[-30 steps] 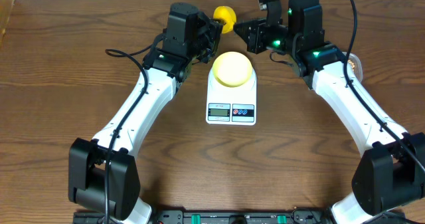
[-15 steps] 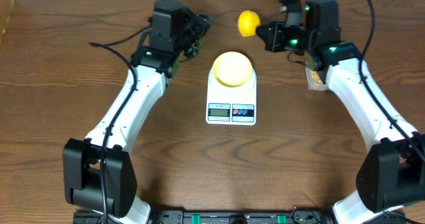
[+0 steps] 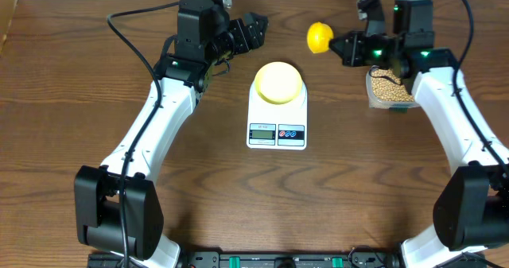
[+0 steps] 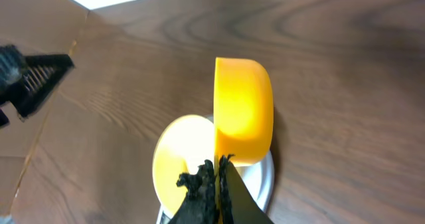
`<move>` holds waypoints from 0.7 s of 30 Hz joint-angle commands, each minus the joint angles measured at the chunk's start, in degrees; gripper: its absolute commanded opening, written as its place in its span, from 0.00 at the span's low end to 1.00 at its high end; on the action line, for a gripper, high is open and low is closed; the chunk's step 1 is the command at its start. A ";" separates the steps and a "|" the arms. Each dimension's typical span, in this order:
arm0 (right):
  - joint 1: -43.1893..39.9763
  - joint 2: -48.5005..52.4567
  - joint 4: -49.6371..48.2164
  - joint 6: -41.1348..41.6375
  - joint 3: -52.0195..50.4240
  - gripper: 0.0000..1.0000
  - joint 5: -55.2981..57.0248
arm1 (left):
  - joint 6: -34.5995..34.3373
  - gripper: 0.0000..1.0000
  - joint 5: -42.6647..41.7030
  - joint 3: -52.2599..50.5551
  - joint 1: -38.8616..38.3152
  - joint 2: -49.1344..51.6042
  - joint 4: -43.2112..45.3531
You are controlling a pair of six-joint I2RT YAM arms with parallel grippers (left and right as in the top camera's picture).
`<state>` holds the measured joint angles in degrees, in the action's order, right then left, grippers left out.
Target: Scoop item into bowl and weigh 50g on scale
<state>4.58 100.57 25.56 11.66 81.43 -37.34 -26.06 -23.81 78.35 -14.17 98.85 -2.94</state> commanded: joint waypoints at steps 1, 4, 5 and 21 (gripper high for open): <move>-2.12 0.04 2.58 -4.13 3.82 0.01 -2.25 | 7.37 0.85 -1.64 0.48 0.20 0.15 0.09; -3.15 0.04 6.73 -6.71 5.99 0.01 -1.90 | 10.67 0.85 -1.66 0.48 0.17 0.15 -0.07; -3.43 0.04 8.41 -7.34 6.80 0.01 -1.07 | 11.06 0.85 -1.66 0.48 0.17 0.15 -0.37; -3.74 0.04 19.47 -13.94 9.31 0.01 4.26 | 15.02 0.85 -1.66 0.48 0.17 0.15 -7.19</move>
<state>0.97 100.77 44.77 0.40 89.30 -34.11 -14.00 -24.99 78.35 -14.13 98.85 -9.04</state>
